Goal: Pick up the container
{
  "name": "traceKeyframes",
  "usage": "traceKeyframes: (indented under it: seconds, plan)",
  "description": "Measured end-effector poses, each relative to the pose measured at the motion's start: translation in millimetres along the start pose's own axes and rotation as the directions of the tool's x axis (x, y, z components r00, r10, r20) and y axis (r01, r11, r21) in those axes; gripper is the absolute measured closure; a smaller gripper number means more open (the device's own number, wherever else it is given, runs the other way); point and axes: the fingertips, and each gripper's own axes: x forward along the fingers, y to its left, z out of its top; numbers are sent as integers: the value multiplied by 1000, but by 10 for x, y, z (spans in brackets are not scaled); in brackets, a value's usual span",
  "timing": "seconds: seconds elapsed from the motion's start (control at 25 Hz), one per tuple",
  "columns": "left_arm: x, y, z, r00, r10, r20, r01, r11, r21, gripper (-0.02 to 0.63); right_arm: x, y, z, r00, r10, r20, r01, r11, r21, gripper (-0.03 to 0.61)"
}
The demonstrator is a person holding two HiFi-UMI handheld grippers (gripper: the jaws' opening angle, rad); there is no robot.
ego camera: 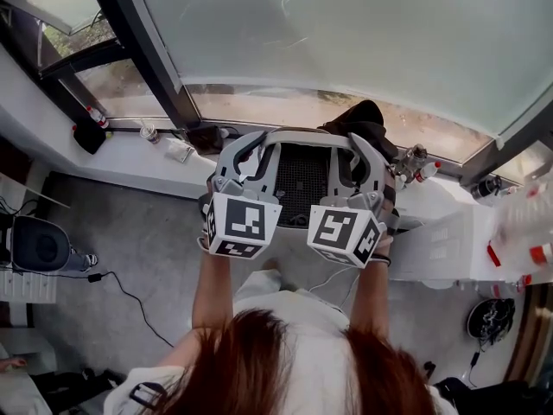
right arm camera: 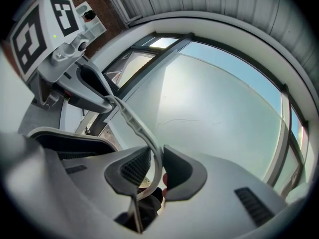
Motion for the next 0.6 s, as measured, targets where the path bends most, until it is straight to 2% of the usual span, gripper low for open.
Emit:
traceKeyframes:
  seconds: [0.6]
  plan:
    - [-208,-321,266,1000,-4,12,4,1000,14,537,-420,-226,-86,1000,-5,14,5,1000,8,488]
